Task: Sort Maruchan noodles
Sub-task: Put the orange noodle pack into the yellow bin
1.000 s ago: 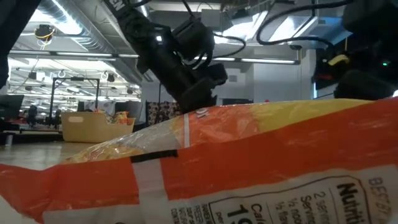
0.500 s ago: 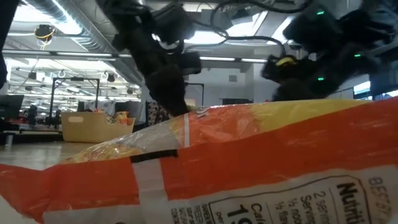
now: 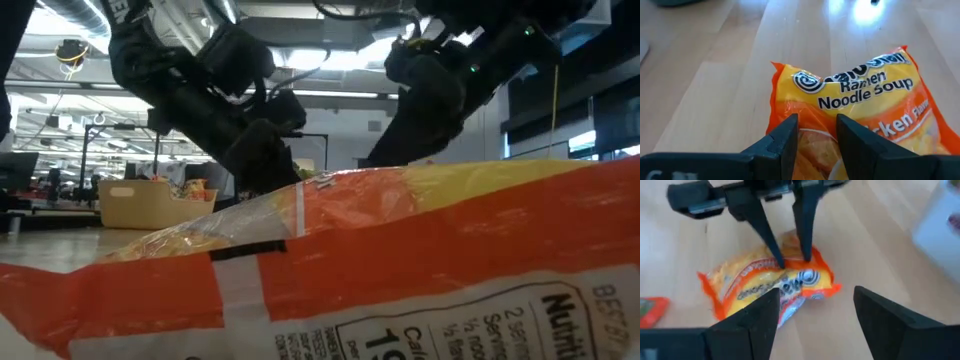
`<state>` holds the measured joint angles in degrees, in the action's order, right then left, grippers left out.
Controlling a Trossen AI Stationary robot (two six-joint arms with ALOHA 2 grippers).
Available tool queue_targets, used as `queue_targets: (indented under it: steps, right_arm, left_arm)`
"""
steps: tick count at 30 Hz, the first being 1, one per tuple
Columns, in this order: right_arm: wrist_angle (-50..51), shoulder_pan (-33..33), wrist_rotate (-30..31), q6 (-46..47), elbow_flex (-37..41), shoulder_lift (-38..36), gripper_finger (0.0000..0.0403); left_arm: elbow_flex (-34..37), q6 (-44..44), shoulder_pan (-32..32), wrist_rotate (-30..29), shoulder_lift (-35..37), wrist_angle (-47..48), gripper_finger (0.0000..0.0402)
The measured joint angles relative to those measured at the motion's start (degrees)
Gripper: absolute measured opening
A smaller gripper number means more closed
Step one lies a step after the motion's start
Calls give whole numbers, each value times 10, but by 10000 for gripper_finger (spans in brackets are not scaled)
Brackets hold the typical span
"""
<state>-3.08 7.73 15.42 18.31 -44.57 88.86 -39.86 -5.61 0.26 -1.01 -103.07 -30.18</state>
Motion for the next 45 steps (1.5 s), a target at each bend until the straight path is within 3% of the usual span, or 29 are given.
queue_targets:
  steps: [5,13,17,23,26,34,45]
  right_arm:
    - [24,0,-47,115,33,-40,238]
    - [-74,-5,-75,239,57,-3,255]
    - [-78,-25,-158,280,57,17,293]
    - [-97,-44,-178,286,57,29,328]
    - [-119,-61,-199,278,57,33,331]
    - [-149,-70,-218,287,56,66,320]
    - [-200,-70,-240,356,56,99,319]
  left_arm:
    - [2,0,-7,0,-10,-1,128]
    - [2,12,-14,2,5,9,128]
    - [2,13,-13,1,44,56,128]
    - [23,-14,-25,1,137,164,128]
    - [64,-26,-45,5,149,127,128]
    - [134,-45,-74,-43,98,-114,128]
    - [106,-49,-74,-45,-7,-141,128]
